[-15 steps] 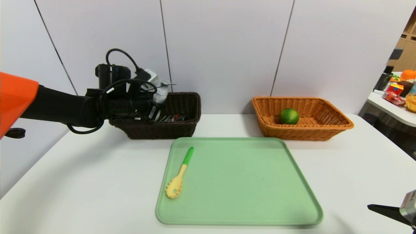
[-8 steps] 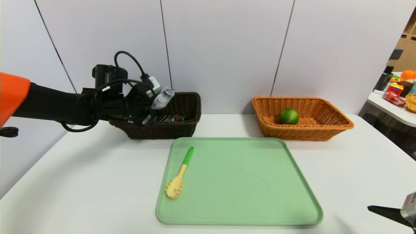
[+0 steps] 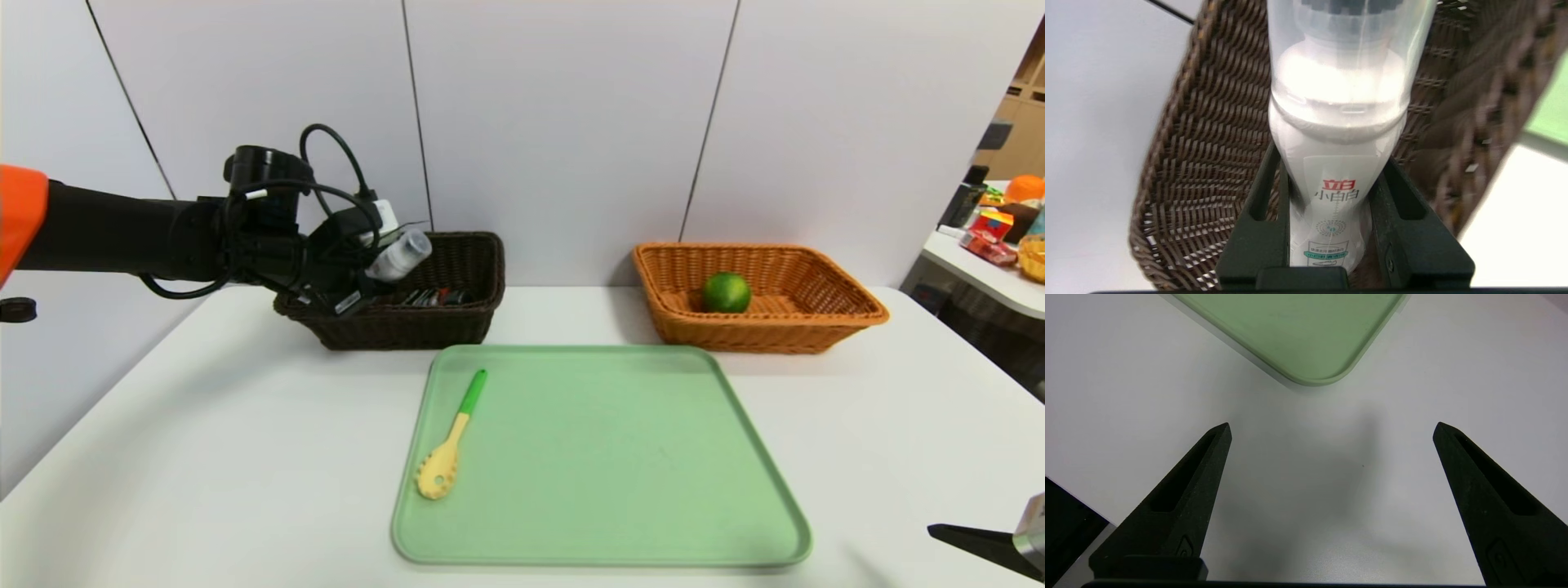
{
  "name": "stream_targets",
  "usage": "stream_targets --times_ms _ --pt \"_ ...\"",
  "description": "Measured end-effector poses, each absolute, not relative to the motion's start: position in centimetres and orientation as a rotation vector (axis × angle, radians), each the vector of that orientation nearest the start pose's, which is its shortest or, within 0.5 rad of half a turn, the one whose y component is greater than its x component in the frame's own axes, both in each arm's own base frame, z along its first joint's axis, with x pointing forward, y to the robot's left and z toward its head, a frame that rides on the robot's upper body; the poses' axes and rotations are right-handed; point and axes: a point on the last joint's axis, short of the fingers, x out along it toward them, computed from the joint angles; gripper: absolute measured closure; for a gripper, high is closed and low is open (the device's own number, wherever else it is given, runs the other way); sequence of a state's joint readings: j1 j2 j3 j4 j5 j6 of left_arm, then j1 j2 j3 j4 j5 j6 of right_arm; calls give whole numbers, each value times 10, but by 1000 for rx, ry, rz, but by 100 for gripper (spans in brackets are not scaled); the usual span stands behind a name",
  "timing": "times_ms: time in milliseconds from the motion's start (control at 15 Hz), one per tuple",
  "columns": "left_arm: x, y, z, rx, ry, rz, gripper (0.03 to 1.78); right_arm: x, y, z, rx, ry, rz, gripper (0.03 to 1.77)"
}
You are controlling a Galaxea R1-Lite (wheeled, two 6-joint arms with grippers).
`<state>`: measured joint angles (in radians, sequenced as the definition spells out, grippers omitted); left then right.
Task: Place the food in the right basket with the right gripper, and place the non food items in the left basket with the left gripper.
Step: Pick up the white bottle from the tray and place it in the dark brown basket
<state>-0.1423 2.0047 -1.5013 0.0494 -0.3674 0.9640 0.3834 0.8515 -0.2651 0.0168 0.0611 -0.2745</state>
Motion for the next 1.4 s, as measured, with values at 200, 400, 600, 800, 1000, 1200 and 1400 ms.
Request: stream_targets --times_ms 200,400,600,800,1000,1200,1400 --pt "408 -68 206 870 242 -711 123 67 29 131 -360 546 513 10" --pt "420 -69 207 877 221 -695 123 67 28 131 -360 547 514 10" --pt "422 -70 203 891 257 -721 123 66 28 130 -361 550 515 10" --pt "423 -69 205 914 289 -745 124 66 28 129 -361 552 515 10" --pt "422 -68 204 950 308 -771 124 66 28 129 -360 553 515 10" --pt "426 -64 200 962 337 -753 124 64 27 126 -361 558 517 10" --pt "428 -62 198 963 345 -751 124 63 27 125 -361 560 517 10"
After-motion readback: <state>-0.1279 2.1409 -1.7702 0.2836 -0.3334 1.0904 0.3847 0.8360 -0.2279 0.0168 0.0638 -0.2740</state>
